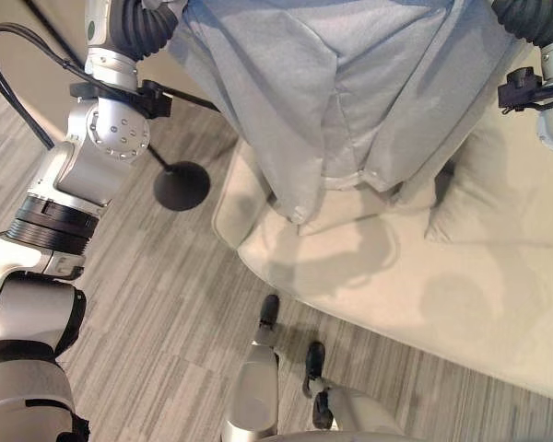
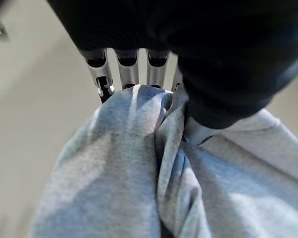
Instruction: Hang the clothes on the sofa on the clothes rack.
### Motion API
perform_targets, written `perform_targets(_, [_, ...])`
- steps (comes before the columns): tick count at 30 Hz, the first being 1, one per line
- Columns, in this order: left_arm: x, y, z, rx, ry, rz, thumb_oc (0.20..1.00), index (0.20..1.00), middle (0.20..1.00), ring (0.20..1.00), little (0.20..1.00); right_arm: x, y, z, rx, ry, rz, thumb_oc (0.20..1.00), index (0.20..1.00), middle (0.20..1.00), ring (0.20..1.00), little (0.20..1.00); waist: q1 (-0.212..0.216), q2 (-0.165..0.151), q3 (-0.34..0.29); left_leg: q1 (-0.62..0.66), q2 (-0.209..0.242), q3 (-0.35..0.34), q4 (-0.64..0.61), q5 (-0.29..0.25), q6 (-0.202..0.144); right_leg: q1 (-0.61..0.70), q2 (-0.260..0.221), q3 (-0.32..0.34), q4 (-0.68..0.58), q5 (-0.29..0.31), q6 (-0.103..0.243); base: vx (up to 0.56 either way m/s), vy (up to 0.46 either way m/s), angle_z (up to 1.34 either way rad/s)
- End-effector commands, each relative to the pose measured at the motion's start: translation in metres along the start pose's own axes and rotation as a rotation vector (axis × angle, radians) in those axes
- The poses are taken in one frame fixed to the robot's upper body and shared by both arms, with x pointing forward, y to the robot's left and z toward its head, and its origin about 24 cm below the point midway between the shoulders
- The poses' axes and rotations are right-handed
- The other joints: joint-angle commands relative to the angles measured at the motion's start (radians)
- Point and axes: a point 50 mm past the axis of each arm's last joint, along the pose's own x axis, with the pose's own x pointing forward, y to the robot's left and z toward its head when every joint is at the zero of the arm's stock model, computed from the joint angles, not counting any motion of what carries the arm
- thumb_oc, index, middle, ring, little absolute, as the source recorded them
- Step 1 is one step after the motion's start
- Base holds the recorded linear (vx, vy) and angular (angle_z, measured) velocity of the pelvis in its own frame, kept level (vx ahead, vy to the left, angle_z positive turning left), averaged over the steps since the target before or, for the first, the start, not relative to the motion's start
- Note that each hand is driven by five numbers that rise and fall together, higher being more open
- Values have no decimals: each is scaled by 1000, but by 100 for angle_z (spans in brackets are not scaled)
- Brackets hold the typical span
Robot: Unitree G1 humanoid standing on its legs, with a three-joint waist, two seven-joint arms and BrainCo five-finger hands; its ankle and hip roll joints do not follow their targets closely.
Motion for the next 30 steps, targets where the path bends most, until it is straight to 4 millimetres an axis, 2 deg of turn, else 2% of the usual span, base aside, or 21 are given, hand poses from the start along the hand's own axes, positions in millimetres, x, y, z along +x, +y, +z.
perform_targets(1, [7,25,-10,36,33,138,200,200,200,200,200,9,-24,4,-30,-23,-108,200,200,200,200,200,-13,-33,-110,71,76,10,-80,96,-49,25,-84,47,-73,33,193,-38,174,49])
perform_targets(2, [8,25,-10,37,33,140,200,200,200,200,200,10,-24,4,-30,-24,-109,200,200,200,200,200,-14,-31,-110,71,77,9,-84,97,-51,24,-83,46,-72,32,193,-48,242,58])
perform_targets(3, [12,27,-5,33,12,155,200,200,200,200,200,13,-27,7,-40,-37,-119,200,200,200,200,200,-29,-32,-115,73,118,34,-89,99,-53,18,-100,32,-75,34,202,15,162,57])
perform_targets(5, [19,33,-2,38,-4,179,200,200,200,200,200,14,-32,8,-51,-44,-142,200,200,200,200,200,-46,-24,-125,75,162,61,-97,98,-69,15,-116,19,-84,38,215,46,251,41])
perform_targets(7, [27,36,5,40,-27,199,200,200,200,200,200,16,-33,11,-59,-53,-152,200,200,200,200,200,-52,-16,-129,79,185,73,-98,97,-84,17,-137,10,-93,43,229,121,391,24])
perform_targets(9, [32,40,15,57,-74,206,200,200,200,200,200,18,-38,15,-99,-74,-161,200,200,200,200,200,-52,0,-146,82,135,52,-95,44,-84,35,-206,18,-123,77,265,219,632,-7])
perform_targets(10, [33,40,15,57,-74,206,200,200,200,200,200,19,-38,15,-99,-74,-162,200,200,200,200,200,-51,-3,-147,80,131,55,-93,42,-81,34,-210,20,-127,79,268,132,452,11])
perform_targets(12, [37,43,20,81,-99,202,200,200,200,200,200,21,-36,15,-100,-70,-163,200,200,200,200,200,-52,-19,-155,79,88,62,-93,17,-60,13,-252,32,-131,128,287,72,410,42])
perform_targets(13, [41,47,26,101,-125,207,200,200,200,200,200,27,-34,18,-117,-74,-155,200,200,200,200,200,-49,-41,-158,74,52,76,-93,5,-39,-14,-276,39,-122,198,305,37,385,10])
perform_targets(15, [43,48,30,107,-141,212,200,200,200,200,200,29,-35,18,-128,-74,-153,200,200,200,200,200,-54,-48,-165,70,34,85,-92,-7,-25,-21,-279,71,-107,199,304,58,289,-16])
perform_targets(16, [46,46,35,100,-159,207,200,200,200,200,200,32,-37,19,-141,-80,-150,200,200,200,200,200,-62,-52,-171,68,18,81,-97,-7,-10,-33,-266,122,-69,184,289,107,339,-4])
perform_targets(18, [49,38,40,65,-167,194,200,200,200,200,200,35,-43,24,-155,-102,-142,200,200,200,200,200,-79,-56,-181,76,-12,69,-98,-24,8,-35,-203,226,-14,123,265,101,321,16])
perform_targets(19, [50,35,41,46,-159,189,200,200,200,200,200,35,-45,24,-160,-100,-139,200,200,200,200,200,-83,-58,-186,80,-23,62,-98,-28,14,-33,-176,253,-6,101,262,106,234,30])
perform_targets(22, [52,26,44,0,-147,176,200,200,200,200,200,33,-53,21,-181,-92,-142,200,200,200,200,200,-100,-60,-177,104,-59,55,-98,-41,26,-54,-86,308,-5,58,232,122,135,37])
perform_targets(25, [52,20,46,-29,-142,161,200,200,200,200,200,30,-64,16,-198,-75,-165,200,200,200,200,200,-124,-55,-147,133,-110,37,-98,-56,35,-135,38,340,-2,73,216,168,97,34])
perform_targets(26, [49,16,44,-47,-132,157,200,200,200,200,200,27,-67,12,-205,-59,-174,200,200,200,200,200,-146,-49,-132,159,-144,20,-98,-65,42,-170,94,349,-13,95,213,195,82,59])
perform_targets(28, [47,12,43,-57,-123,146,200,200,200,200,200,23,-69,9,-216,-47,-173,200,200,200,200,200,-159,-43,-130,165,-157,6,-98,-66,46,-168,101,351,-19,98,209,162,46,52])
perform_targets(30, [43,1,44,-89,-110,130,200,200,200,200,200,19,-72,4,-216,-28,-177,200,200,200,200,200,-172,-42,-133,179,-178,-11,-98,-70,53,-140,92,355,-46,107,189,132,14,43])
